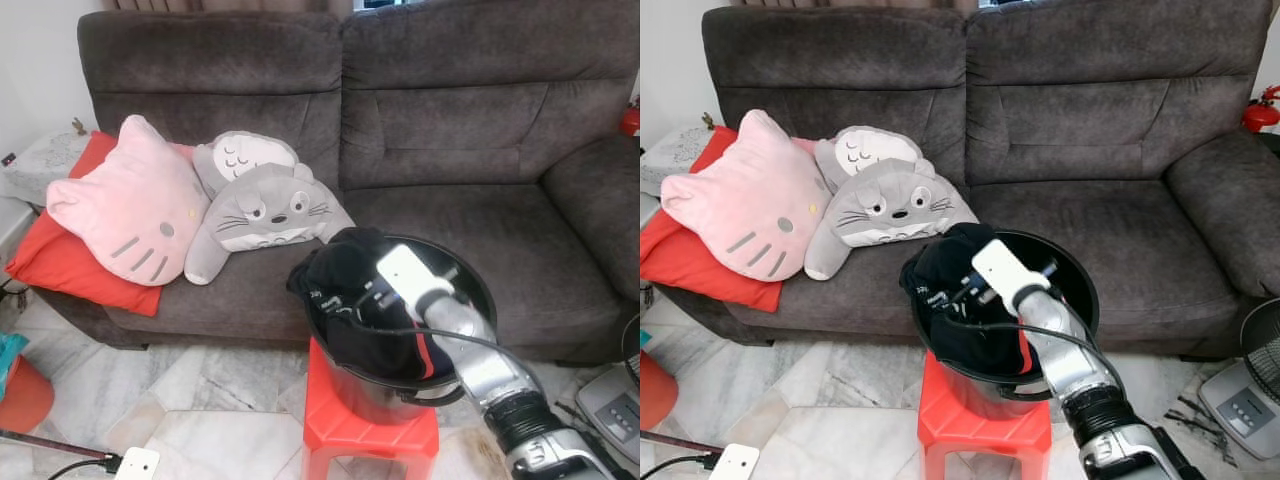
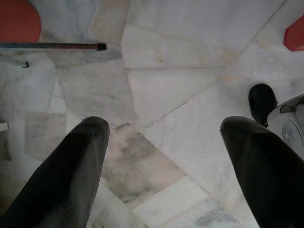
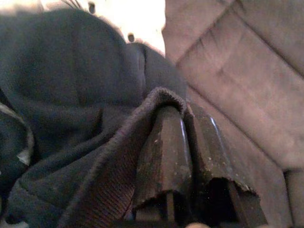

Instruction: Hang hanger

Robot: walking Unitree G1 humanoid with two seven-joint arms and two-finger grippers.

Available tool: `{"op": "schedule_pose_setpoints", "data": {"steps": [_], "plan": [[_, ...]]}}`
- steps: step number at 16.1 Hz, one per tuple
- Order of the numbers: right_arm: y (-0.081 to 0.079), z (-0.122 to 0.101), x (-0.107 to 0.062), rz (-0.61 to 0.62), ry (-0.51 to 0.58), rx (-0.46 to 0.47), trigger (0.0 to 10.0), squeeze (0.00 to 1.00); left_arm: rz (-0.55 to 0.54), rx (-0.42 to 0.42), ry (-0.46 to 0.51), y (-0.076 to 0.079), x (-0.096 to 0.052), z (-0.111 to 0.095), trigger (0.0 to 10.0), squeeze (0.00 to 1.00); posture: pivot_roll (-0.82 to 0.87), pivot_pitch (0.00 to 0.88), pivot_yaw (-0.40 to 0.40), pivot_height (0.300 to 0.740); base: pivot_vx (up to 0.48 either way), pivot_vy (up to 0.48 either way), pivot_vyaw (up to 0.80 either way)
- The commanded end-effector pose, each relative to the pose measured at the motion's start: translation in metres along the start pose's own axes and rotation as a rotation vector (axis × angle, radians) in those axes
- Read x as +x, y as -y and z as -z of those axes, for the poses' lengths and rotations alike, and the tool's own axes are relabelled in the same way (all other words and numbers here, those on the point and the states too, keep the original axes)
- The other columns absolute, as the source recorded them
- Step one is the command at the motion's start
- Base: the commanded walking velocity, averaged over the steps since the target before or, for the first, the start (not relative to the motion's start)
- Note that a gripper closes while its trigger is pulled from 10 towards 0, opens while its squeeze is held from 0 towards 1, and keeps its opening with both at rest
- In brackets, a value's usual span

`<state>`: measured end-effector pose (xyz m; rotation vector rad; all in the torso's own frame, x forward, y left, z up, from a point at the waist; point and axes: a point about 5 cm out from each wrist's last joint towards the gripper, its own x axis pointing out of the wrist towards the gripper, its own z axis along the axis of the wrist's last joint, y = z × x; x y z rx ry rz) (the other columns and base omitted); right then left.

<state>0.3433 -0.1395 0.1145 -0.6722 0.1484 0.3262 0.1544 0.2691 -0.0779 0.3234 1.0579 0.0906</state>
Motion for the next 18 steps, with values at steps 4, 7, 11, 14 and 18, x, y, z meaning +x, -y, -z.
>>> {"op": "schedule_pose_setpoints", "data": {"steps": [4,7,11,14,18], "plan": [[0.01,-0.023,-0.011,-0.065,0.098,0.021,10.0,0.0,0.002,0.008,-0.013,0.001,0.0,0.0,10.0,0.0,-0.19,0.0,0.091,0.732,0.0,0.0,0.0],[0.014,-0.027,-0.018,-0.087,0.104,0.08,10.0,0.0,0.003,-0.002,-0.011,0.003,0.0,0.0,10.0,0.0,-0.19,0.0,0.082,0.732,0.0,0.0,0.0],[-0.01,-0.021,-0.041,-0.161,0.023,0.138,10.0,0.0,-0.001,-0.011,-0.016,0.002,0.0,0.002,10.0,0.0,-0.19,0.0,0.079,0.732,0.0,0.0,0.0],[-0.007,-0.033,-0.062,-0.158,0.054,0.173,10.0,0.0,0.002,-0.007,-0.016,0.004,0.0,0.002,10.0,0.0,-0.21,0.0,0.082,0.732,0.0,0.0,0.0],[-0.023,-0.049,-0.093,-0.323,0.075,0.187,10.0,0.0,0.013,-0.004,0.002,0.009,0.002,-0.007,10.0,0.0,-0.23,0.0,0.084,0.732,0.0,0.0,0.0]]}}
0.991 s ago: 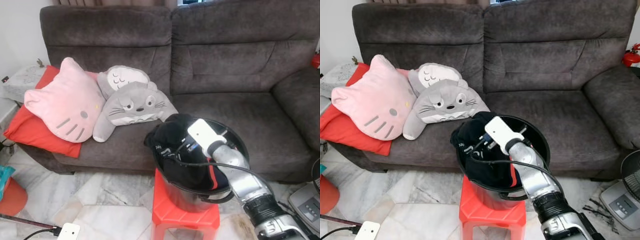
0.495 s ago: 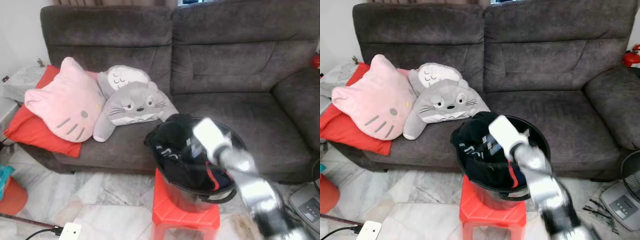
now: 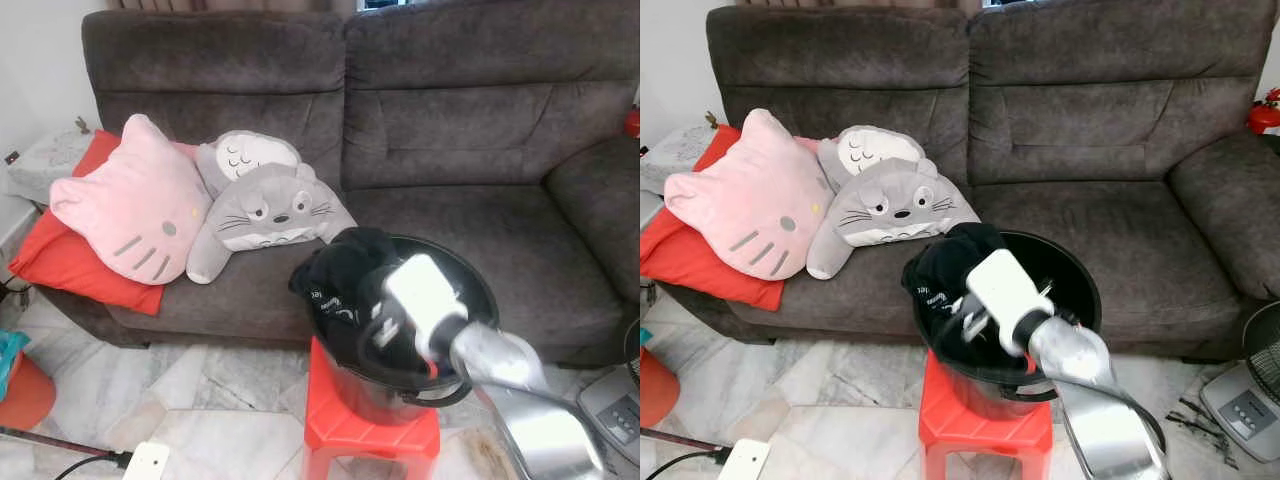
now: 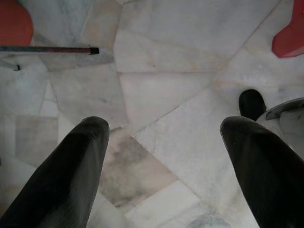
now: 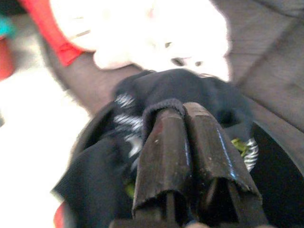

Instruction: Hang hanger

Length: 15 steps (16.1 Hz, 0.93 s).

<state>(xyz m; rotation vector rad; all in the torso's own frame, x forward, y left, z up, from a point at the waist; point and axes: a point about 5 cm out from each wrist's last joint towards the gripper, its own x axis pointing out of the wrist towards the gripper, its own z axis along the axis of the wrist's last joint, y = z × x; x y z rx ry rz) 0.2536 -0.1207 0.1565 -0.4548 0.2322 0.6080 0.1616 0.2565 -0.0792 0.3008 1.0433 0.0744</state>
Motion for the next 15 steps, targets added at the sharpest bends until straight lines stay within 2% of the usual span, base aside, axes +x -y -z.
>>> {"op": "schedule_pose_setpoints", "data": {"steps": [1,4,5,6,7,8,10,12,15], "plan": [[-0.006,-0.006,-0.006,-0.025,0.003,-0.006,10.0,0.0,-0.008,0.007,-0.011,-0.002,0.0,0.0,10.0,0.0,-0.23,0.0,0.084,0.732,0.0,0.0,0.0],[0.015,0.001,-0.014,0.175,-0.039,0.069,10.0,0.0,-0.008,0.003,-0.006,-0.004,0.0,-0.002,10.0,0.0,-0.23,0.0,0.085,0.732,0.0,0.0,0.0],[0.028,0.004,-0.017,0.32,-0.03,0.105,10.0,0.0,-0.01,0.002,-0.007,-0.006,0.0,-0.001,10.0,0.0,-0.23,0.0,0.086,0.732,0.0,0.0,0.0],[0.042,0.01,-0.026,0.53,-0.031,0.182,10.0,0.0,-0.015,0.0,-0.011,-0.01,-0.001,0.001,10.0,0.0,-0.23,0.0,0.085,0.732,0.0,0.0,0.0],[0.039,0.013,-0.033,0.576,-0.042,0.173,10.0,0.0,-0.019,-0.001,-0.016,-0.014,-0.001,0.004,10.0,0.0,-0.24,0.0,0.086,0.732,0.0,0.0,0.0],[0.025,0.018,-0.035,0.554,-0.062,0.178,10.0,0.0,-0.023,0.0,-0.021,-0.017,-0.002,0.007,10.0,0.0,-0.24,0.0,0.086,0.732,0.0,0.0,0.0],[-0.003,0.028,-0.035,0.519,-0.089,0.262,10.0,0.0,-0.027,0.001,-0.026,-0.019,-0.003,0.01,10.0,0.0,-0.23,0.0,0.083,0.732,0.0,0.0,0.0],[-0.015,0.034,-0.037,0.523,-0.11,0.288,10.0,0.0,-0.028,0.001,-0.029,-0.019,-0.003,0.012,10.0,0.0,-0.24,0.0,0.086,0.732,0.0,0.0,0.0],[-0.008,0.035,-0.036,0.568,-0.106,0.274,10.0,0.0,-0.029,-0.003,-0.031,-0.018,-0.004,0.014,10.0,0.0,-0.24,0.0,0.087,0.732,0.0,0.0,0.0]]}}
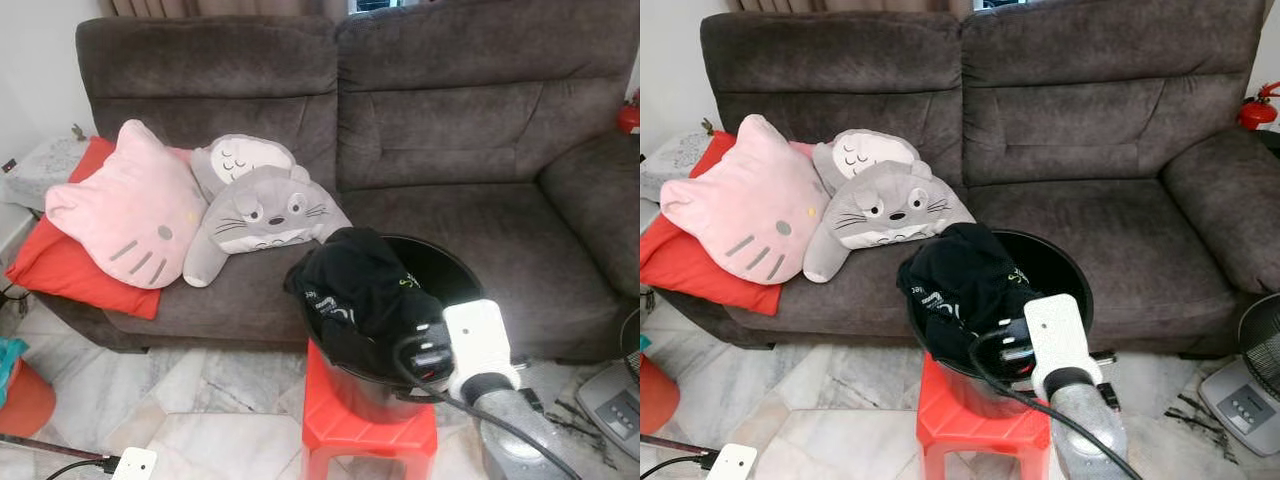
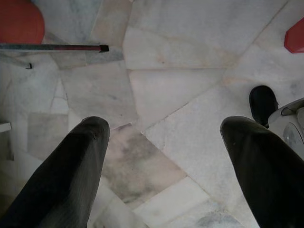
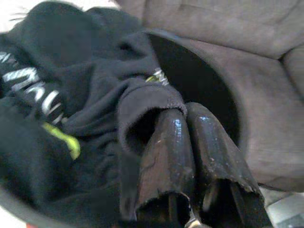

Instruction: Hang hanger

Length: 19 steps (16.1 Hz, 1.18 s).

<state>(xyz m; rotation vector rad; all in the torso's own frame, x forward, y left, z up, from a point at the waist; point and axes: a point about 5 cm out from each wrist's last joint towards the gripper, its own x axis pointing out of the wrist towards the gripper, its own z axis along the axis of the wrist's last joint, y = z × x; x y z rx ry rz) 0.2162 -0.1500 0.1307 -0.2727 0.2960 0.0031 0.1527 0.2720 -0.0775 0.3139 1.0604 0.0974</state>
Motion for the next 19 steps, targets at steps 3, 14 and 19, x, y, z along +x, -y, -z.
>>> {"op": "schedule_pose_setpoints", "data": {"steps": [3,14,19], "plan": [[0.005,-0.012,0.005,0.04,0.061,0.002,10.0,0.0,-0.008,-0.006,-0.017,-0.004,-0.001,0.007,10.0,0.0,-0.23,0.0,0.085,0.732,0.0,0.0,0.0],[0.015,-0.023,0.02,0.109,0.125,-0.001,10.0,0.0,-0.006,-0.022,-0.018,-0.003,-0.002,0.008,10.0,0.0,-0.22,0.0,0.091,0.732,0.0,0.0,0.0],[0.016,-0.026,0.023,0.125,0.145,0.006,10.0,0.0,-0.01,-0.02,-0.02,-0.005,-0.002,0.009,10.0,0.0,-0.21,0.0,0.094,0.732,0.0,0.0,0.0]]}}
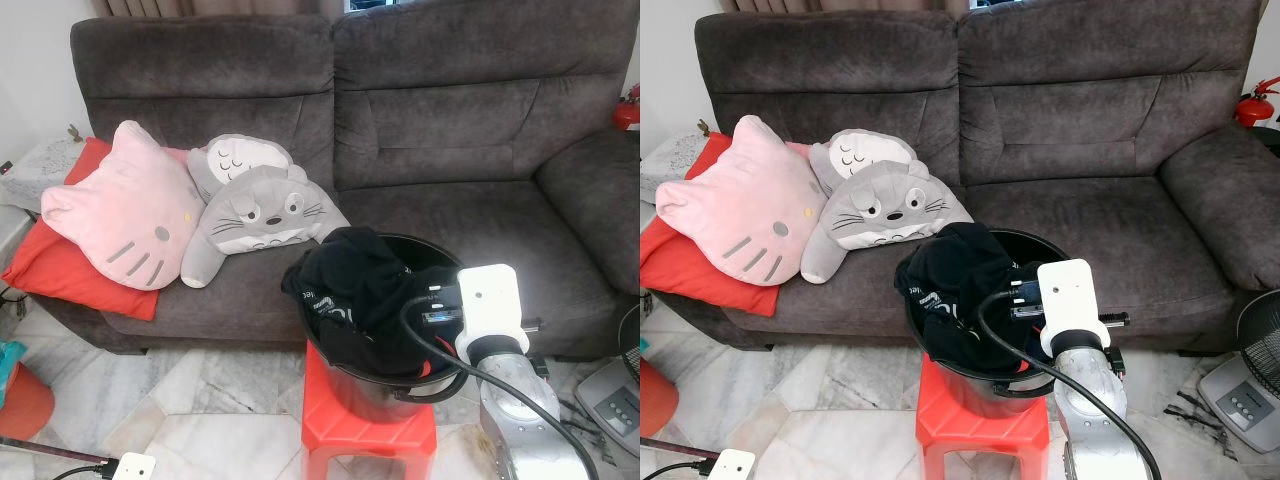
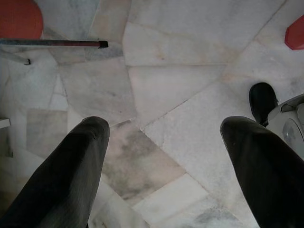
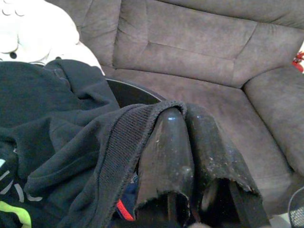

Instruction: Hang hanger

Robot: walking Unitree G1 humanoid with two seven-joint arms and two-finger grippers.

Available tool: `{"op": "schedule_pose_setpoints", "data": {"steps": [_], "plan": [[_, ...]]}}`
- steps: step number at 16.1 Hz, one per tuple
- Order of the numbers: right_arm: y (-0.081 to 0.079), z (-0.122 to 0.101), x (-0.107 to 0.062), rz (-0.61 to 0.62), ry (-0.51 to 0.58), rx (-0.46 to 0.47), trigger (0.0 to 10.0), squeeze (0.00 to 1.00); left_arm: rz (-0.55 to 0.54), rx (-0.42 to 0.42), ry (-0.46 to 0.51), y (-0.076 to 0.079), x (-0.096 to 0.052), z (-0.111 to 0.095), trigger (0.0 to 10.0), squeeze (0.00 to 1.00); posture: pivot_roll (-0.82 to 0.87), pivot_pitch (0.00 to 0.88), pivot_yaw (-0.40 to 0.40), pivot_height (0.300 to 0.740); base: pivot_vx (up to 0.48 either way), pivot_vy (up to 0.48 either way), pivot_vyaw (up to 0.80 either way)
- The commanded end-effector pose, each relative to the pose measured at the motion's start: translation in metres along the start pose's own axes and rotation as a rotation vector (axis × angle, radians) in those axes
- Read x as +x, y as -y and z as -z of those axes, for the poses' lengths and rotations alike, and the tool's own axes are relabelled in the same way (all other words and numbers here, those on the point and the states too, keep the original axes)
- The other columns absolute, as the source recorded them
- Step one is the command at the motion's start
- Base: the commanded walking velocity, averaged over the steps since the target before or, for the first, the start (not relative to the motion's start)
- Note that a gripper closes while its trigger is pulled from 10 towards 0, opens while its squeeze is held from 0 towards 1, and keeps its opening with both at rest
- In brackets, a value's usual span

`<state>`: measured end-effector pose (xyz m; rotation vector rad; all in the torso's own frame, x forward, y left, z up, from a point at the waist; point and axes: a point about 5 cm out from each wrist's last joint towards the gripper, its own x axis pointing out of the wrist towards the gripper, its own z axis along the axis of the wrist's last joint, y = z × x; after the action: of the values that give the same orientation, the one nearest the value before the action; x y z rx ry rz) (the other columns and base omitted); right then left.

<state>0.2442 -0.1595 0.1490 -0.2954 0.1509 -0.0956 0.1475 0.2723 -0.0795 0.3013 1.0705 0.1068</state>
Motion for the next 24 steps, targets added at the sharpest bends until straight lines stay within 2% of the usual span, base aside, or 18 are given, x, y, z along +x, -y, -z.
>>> {"op": "schedule_pose_setpoints", "data": {"steps": [1,14,24], "plan": [[0.0004,-0.0033,0.0019,0.007,0.016,0.013,10.0,0.0,-0.01,-0.007,-0.009,-0.0066,-0.0012,0.0042,10.0,0.0,-0.21,0.0,0.094,0.732,0.0,0.0,0.0],[-0.0042,-0.0038,0.0076,0.002,0.029,0.023,10.0,0.0,-0.013,0.0,-0.016,-0.0135,-0.0024,0.0073,10.0,0.0,-0.21,0.0,0.1,0.732,0.0,0.0,0.0],[-0.0056,-0.0036,0.0097,0.001,0.035,0.025,10.0,0.0,-0.012,0.006,-0.015,-0.0123,-0.002,0.0062,10.0,0.0,-0.21,0.0,0.102,0.732,0.0,0.0,0.0]]}}
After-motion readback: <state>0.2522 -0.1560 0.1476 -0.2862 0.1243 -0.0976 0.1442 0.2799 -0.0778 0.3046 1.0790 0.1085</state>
